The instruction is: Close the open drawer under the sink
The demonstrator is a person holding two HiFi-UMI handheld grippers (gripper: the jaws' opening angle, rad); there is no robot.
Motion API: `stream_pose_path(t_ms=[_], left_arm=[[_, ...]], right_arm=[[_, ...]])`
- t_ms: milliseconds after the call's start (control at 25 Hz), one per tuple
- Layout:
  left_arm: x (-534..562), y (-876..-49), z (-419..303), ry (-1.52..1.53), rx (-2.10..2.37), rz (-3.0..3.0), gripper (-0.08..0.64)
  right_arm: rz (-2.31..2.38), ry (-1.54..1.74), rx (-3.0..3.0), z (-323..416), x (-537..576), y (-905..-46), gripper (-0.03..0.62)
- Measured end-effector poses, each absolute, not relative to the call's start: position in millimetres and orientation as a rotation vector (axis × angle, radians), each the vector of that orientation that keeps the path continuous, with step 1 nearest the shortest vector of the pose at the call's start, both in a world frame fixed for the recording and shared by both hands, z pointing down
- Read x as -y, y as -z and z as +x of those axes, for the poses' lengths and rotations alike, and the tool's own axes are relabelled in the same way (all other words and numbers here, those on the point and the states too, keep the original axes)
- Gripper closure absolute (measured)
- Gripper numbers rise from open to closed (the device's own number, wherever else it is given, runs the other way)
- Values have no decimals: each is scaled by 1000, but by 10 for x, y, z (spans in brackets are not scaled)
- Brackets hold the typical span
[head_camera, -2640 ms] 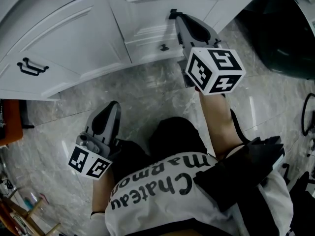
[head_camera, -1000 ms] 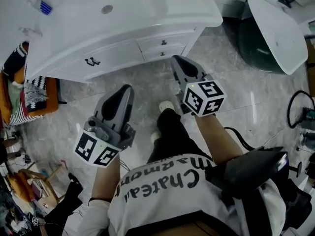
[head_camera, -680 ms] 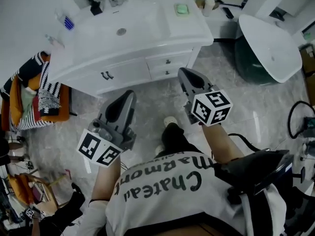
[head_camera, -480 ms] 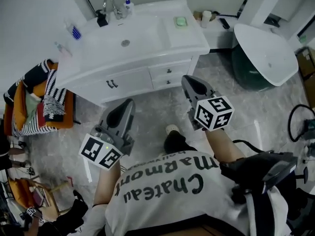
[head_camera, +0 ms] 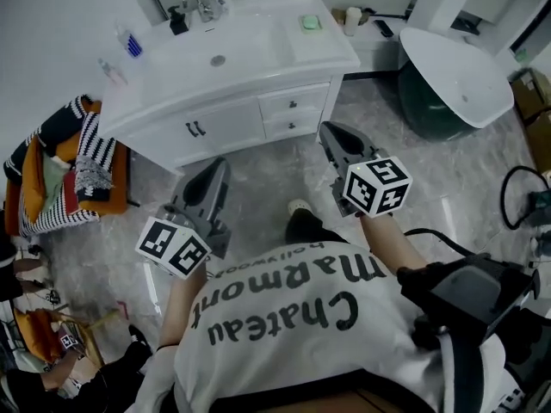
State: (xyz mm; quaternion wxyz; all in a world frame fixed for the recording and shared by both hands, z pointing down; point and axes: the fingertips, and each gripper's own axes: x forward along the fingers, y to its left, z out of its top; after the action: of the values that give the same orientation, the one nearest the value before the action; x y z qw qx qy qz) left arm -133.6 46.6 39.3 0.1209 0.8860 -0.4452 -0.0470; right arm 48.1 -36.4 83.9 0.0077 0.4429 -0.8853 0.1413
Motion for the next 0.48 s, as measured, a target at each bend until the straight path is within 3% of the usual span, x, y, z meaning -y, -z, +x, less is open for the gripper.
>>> stream_pose_path(t_ms=[480], left_arm=[[-779,-531,-1375,135,1281,2571,552]], right_arm=[[1428,-506,2694,564,21,-1016,581]])
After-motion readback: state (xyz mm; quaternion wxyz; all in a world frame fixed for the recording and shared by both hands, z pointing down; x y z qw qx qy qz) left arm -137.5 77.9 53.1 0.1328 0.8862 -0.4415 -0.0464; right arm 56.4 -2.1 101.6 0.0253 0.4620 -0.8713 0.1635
